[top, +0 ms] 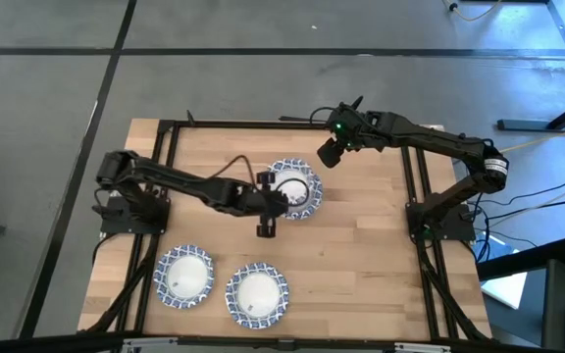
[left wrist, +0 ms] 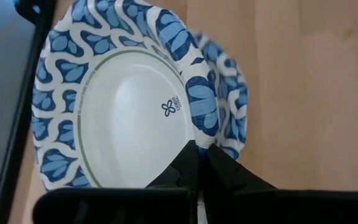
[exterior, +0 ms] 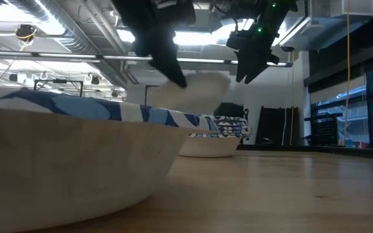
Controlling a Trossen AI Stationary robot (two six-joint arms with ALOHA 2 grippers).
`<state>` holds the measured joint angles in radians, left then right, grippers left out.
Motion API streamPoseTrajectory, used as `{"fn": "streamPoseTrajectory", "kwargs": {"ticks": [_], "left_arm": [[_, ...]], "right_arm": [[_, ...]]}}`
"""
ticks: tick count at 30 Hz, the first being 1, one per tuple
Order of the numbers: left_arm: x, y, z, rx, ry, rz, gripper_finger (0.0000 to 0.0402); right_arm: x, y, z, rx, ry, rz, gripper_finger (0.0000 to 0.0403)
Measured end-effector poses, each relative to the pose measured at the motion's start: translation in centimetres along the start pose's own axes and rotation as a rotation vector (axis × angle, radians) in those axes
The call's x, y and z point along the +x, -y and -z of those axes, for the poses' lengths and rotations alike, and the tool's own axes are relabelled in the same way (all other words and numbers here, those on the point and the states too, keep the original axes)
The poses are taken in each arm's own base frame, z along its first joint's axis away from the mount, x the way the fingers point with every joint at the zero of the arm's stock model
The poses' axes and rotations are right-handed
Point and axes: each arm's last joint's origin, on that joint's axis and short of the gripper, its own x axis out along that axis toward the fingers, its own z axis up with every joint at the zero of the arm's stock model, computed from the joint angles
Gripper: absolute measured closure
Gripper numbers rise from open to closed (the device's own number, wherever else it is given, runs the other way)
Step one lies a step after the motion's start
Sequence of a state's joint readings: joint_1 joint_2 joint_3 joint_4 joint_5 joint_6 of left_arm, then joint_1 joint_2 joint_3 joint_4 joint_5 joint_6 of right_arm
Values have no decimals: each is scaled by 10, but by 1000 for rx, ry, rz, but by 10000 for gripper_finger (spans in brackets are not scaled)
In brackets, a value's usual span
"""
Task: Nest bowls inside each other
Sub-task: Stack the blue patterned bowl on top of the other blue patterned bowl
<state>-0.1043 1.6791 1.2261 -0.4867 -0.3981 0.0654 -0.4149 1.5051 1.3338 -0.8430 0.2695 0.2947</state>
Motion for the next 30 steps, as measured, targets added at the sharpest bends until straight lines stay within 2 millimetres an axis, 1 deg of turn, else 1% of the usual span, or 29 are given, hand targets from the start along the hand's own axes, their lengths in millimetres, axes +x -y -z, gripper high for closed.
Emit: {"fn": "streamPoseTrajectory", "kwargs": {"ticks": [8,10,14,21,23,25,30], "left_arm": [[33,14,9,28,-90,51,400],[36,15,10,29,-100,53,393],[37,15,11,29,-105,53,366],[29,8,10,13,-100,109,286],[23,7,10,13,-99,114,270],[16,3,8,9,-82,98,264],[-8,-7,4,-9,-31,89,264]], "right_arm": [[0,0,0,15,0,0,210],[0,0,0,17,0,0,210],[0,0,0,18,0,0,210],[0,0,0,38,0,0,210],[0,0,0,37,0,0,210],[0,0,0,36,-2,1,210],[0,0,1,33,-8,3,210]]}}
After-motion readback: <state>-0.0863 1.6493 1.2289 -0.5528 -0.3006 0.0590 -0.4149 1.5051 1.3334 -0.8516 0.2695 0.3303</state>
